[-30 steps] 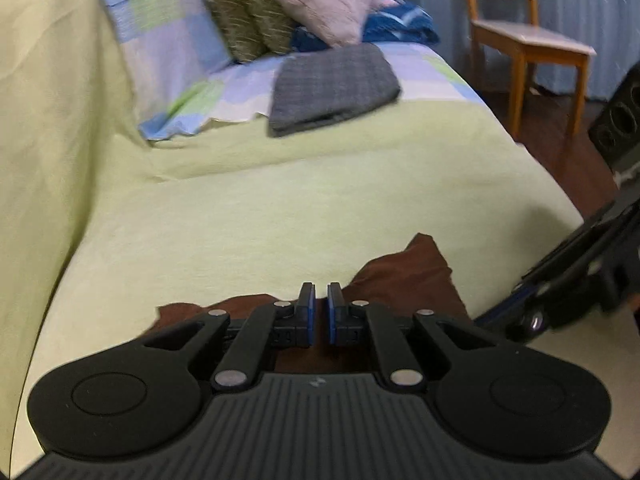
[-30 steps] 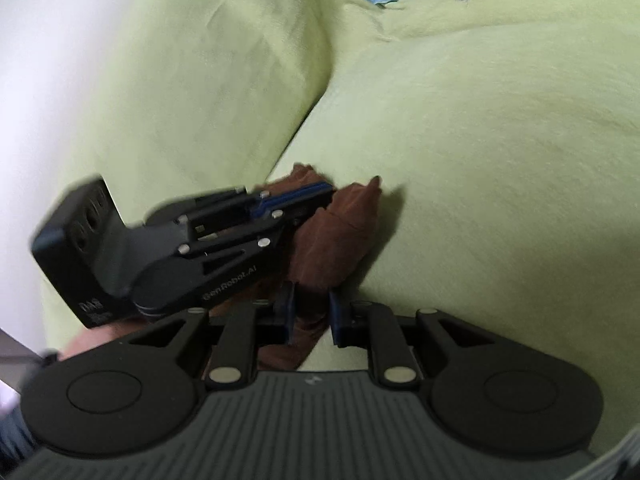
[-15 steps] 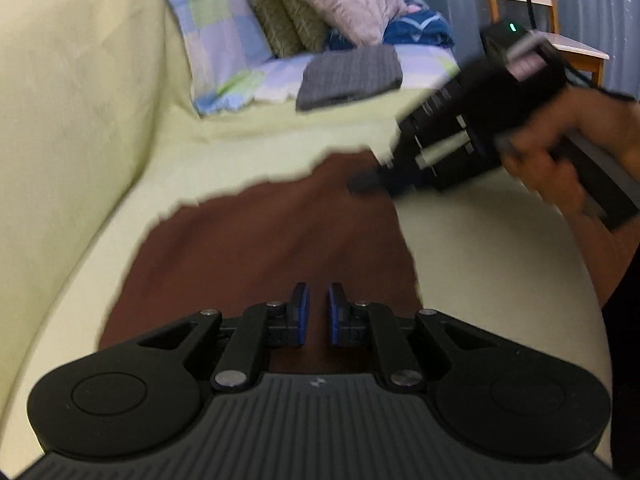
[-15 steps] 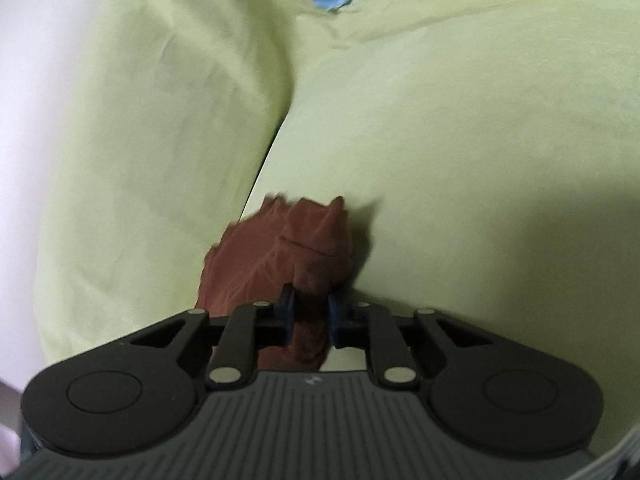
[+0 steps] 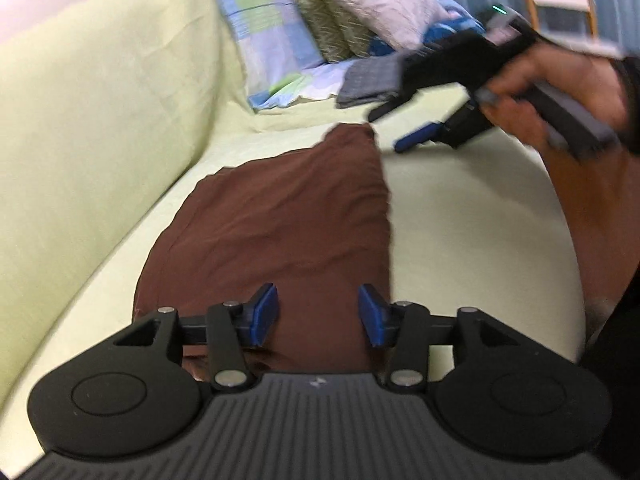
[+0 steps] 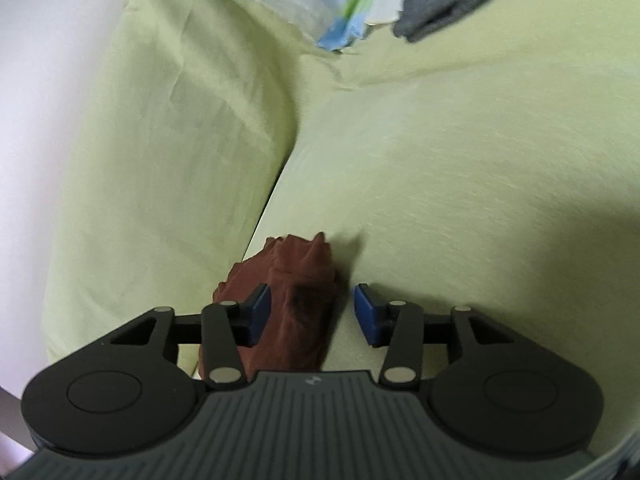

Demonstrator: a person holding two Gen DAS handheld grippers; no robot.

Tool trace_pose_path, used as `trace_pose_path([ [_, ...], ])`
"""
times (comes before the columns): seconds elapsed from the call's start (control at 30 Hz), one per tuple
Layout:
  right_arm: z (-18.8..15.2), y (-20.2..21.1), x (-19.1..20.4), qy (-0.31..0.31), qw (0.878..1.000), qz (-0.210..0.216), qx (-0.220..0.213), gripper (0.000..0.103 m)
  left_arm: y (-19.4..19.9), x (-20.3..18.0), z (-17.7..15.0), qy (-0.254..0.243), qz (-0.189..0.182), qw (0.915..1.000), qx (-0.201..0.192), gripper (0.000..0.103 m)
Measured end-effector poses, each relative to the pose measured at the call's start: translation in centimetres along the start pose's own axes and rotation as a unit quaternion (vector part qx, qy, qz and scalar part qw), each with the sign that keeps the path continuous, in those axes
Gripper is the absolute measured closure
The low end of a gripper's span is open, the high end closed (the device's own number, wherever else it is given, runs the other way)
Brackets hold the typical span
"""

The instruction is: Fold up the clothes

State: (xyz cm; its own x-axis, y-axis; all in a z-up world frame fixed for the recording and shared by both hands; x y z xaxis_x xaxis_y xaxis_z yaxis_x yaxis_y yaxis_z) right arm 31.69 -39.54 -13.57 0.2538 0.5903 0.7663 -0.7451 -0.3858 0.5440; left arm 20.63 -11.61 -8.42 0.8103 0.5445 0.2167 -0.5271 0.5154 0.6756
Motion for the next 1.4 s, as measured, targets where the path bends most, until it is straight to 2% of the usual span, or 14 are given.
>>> trace_pose_path([
  [0.1, 0.0, -0.3, 0.5, 0.011, 1.0, 0.003, 0.008, 0.049, -0.8, -2.1, -0.5, -0.044, 0.017, 0.9987, 0.018, 0.052],
  [0.23, -0.2, -0.7, 1.0, 0.015, 1.0, 0.009, 0.017, 0.049, -1.6, -3.1, -0.1, -0.095, 0.048, 0.9938, 0.032, 0.05],
  [0.37, -0.3, -1.5, 1.9, 0.026, 1.0, 0.005, 0.018, 0.049, -2.3, -2.4, 0.4, -0.113, 0.038, 0.9918, 0.044, 0.05],
  [0.43, -0.3, -1.8, 2.2, 0.027, 0.999, 0.003, 0.017, 0.049, -2.5, -2.0, 0.7, -0.109, 0.029, 0.9924, 0.05, 0.056],
  [0.5, -0.4, -2.1, 2.6, 0.028, 0.999, 0.001, 0.015, 0.049, -2.7, -1.7, 0.7, -0.102, 0.021, 0.9929, 0.056, 0.084],
  [0.6, -0.7, -2.5, 3.3, 0.033, 0.999, -0.007, 0.012, 0.049, -2.7, -1.1, 0.4, -0.1, 0.016, 0.993, 0.062, 0.091],
  [0.63, -0.8, -2.5, 3.4, 0.036, 0.999, -0.011, 0.013, 0.052, -2.6, -0.9, 0.3, -0.096, 0.011, 0.9934, 0.061, 0.092],
  [0.67, -0.9, -2.7, 3.5, 0.038, 0.999, -0.015, 0.014, 0.064, -2.5, -0.7, 0.3, -0.093, 0.006, 0.9938, 0.061, 0.093],
  [0.7, -1.0, -2.8, 3.5, 0.037, 0.999, -0.019, 0.018, 0.071, -2.4, -0.5, 0.2, -0.092, 0.003, 0.9939, 0.061, 0.094],
  [0.77, -1.3, -2.8, 3.3, 0.03, 0.999, -0.024, 0.025, 0.078, -2.0, -0.5, -0.1, -0.104, -0.002, 0.9926, 0.062, 0.095],
  [1.1, -5.3, -0.4, 3.7, 0.051, 0.997, -0.04, 0.037, 0.085, 2.0, -0.9, -2.5, -0.095, -0.006, 0.9929, 0.071, 0.102],
  [1.3, -5.9, 1.4, 3.1, 0.064, 0.996, -0.043, 0.033, 0.085, 3.4, -1.6, -2.6, -0.068, -0.016, 0.9962, 0.053, 0.102],
  [1.37, -5.7, 1.9, 2.2, 0.055, 0.997, -0.04, 0.021, 0.082, 3.9, -1.6, -2.6, -0.066, -0.012, 0.9966, 0.047, 0.101],
  [1.4, -5.7, 1.9, 1.8, 0.052, 0.998, -0.039, 0.014, 0.079, 4.1, -1.6, -2.6, -0.068, -0.004, 0.9966, 0.045, 0.094],
])
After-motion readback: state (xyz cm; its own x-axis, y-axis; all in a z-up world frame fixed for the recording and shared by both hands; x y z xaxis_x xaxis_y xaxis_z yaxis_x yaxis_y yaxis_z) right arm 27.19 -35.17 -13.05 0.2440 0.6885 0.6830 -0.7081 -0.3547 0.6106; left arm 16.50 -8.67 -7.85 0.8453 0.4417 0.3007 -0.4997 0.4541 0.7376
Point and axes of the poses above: each gripper's, at about its wrist camera, not at the fingertips, and y roughly against the way its jaws point, x to its left, z to its top, the point moved 3 cm from there along -y, roughly the way its jaws point, and after that the axes turned 14 degrees about -z, right-handed, at the moved point
